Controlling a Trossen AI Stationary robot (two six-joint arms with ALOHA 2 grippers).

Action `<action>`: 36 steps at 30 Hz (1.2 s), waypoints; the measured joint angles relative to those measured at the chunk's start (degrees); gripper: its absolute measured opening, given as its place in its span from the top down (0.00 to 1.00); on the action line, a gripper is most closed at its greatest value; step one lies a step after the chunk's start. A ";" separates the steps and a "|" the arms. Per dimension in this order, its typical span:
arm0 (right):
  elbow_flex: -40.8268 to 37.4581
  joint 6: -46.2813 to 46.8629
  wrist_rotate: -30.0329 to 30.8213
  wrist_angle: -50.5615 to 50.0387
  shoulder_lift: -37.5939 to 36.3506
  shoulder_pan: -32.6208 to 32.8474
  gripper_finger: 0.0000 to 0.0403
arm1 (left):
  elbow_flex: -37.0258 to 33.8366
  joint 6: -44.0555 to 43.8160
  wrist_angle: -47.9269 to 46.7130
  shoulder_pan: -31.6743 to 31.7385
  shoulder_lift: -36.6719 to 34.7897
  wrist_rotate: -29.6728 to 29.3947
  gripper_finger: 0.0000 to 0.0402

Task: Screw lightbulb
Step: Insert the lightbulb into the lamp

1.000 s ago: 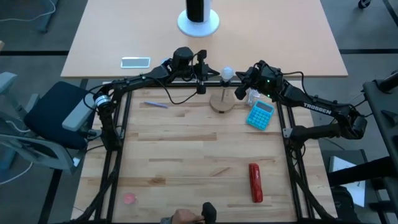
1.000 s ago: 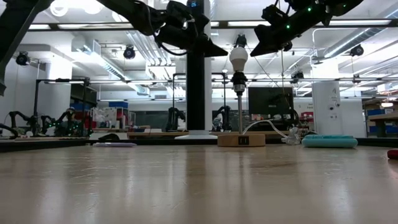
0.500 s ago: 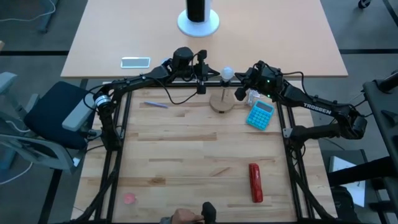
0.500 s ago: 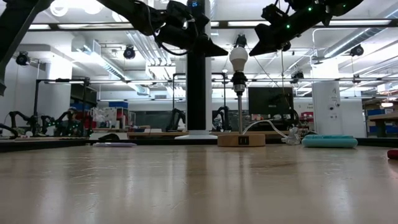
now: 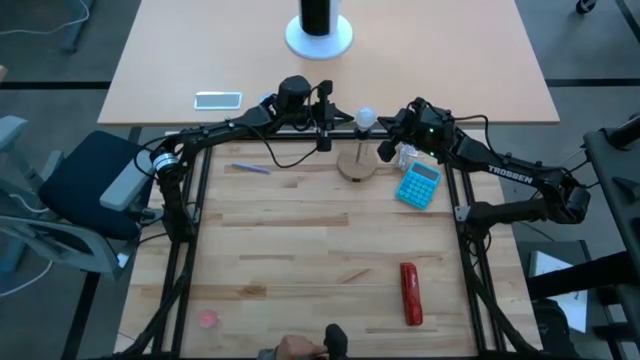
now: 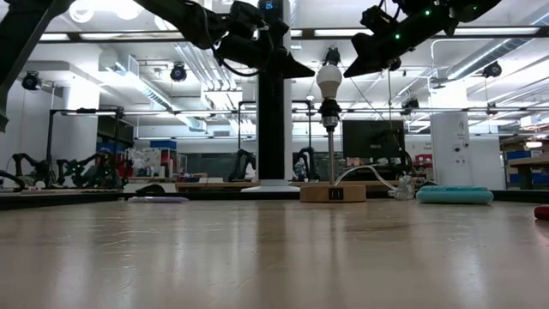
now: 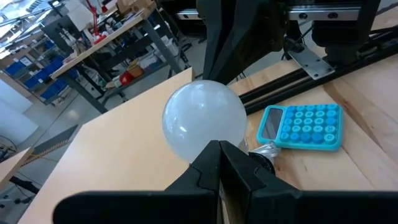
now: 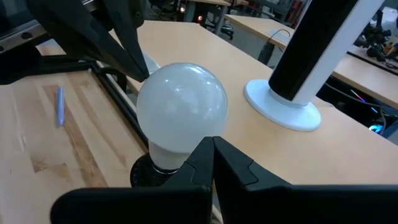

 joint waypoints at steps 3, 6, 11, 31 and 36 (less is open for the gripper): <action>0.00 0.07 0.01 0.00 0.00 0.00 1.00 | 0.00 0.00 0.01 0.00 0.00 0.00 1.00; 0.00 0.07 0.01 0.02 0.00 0.00 1.00 | 0.00 0.00 0.09 0.00 0.02 -0.02 1.00; 0.00 0.00 -0.72 0.02 0.00 0.00 1.00 | 0.00 0.00 0.34 0.00 0.02 -0.02 1.00; -0.04 0.70 -2.67 0.47 0.02 0.00 1.00 | 0.02 1.49 3.53 0.09 2.05 -2.17 1.00; -0.04 0.79 -3.06 0.25 0.02 0.13 1.00 | -0.04 1.51 3.45 0.11 2.73 -2.37 1.00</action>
